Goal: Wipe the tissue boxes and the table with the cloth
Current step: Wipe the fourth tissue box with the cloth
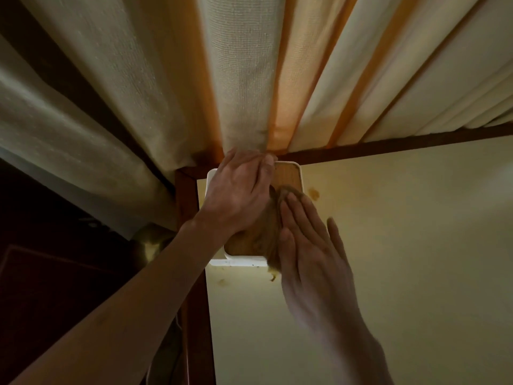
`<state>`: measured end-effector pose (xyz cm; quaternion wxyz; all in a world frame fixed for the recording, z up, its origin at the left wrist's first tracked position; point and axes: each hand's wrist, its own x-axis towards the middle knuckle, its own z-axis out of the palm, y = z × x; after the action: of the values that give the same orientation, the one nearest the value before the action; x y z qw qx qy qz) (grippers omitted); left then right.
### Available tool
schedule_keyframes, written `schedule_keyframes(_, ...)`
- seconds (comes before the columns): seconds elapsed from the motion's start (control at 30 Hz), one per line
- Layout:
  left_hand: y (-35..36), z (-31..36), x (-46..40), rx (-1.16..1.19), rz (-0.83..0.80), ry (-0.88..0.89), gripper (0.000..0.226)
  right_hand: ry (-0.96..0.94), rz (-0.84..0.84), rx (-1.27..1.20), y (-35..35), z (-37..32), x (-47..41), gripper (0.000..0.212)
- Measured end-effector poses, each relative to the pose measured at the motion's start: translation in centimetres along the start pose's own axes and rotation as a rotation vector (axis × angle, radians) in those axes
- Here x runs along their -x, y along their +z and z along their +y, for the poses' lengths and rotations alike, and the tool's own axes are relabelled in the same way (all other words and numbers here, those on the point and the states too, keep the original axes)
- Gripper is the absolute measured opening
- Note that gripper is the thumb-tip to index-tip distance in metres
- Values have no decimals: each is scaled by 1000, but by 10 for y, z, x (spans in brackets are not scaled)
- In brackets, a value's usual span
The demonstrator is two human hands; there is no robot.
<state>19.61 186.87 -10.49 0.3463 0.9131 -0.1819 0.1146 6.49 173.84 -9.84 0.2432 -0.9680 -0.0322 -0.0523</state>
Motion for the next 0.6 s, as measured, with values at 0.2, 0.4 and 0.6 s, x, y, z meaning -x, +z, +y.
schedule_keyframes(0.2, -2, 0, 0, -29, -10, 22, 45, 27, -142, -4, -2, 8, -61, 61)
schedule_keyframes(0.4, -1, 4, 1, -43, -16, -11, 49, 14, -132, -38, -5, 6, -28, 56)
schedule_keyframes(0.6, 0, 3, 2, -4, 3, -24, 47, 50, -21, -156, 0, -5, 28, 56)
